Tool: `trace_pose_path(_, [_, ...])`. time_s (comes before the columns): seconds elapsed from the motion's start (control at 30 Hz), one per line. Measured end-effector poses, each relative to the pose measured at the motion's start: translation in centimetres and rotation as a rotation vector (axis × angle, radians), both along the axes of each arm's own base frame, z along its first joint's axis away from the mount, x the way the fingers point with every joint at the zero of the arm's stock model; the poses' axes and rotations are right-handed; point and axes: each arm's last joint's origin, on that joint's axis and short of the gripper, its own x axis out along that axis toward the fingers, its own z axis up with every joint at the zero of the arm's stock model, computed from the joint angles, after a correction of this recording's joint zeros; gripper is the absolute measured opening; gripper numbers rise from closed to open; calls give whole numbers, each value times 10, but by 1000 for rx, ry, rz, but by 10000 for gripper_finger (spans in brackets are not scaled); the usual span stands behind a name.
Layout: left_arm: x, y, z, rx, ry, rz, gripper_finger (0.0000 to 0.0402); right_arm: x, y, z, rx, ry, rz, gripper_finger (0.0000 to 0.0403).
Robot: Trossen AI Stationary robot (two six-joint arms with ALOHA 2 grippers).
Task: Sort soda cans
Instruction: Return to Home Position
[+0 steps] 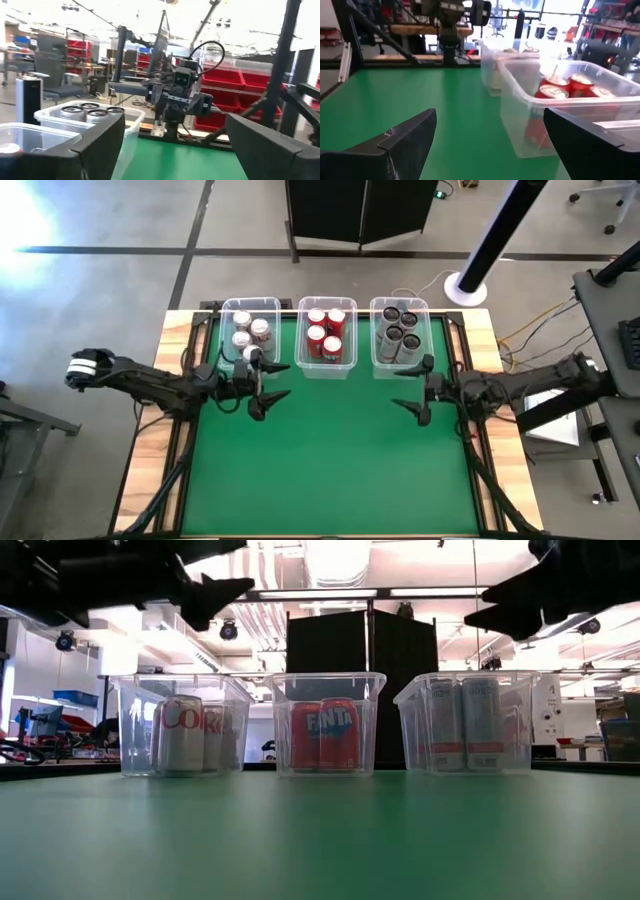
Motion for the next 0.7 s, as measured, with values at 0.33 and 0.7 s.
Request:
trace_pose_path(0.33, [10, 50, -19, -37, 16, 16, 207, -34, -22, -10, -44, -155, -61, 363])
trace_pose_path(0.7, [-42, 53, -38, -2, -88, 35, 14, -47, -18, -20, 49, -263, 77, 331])
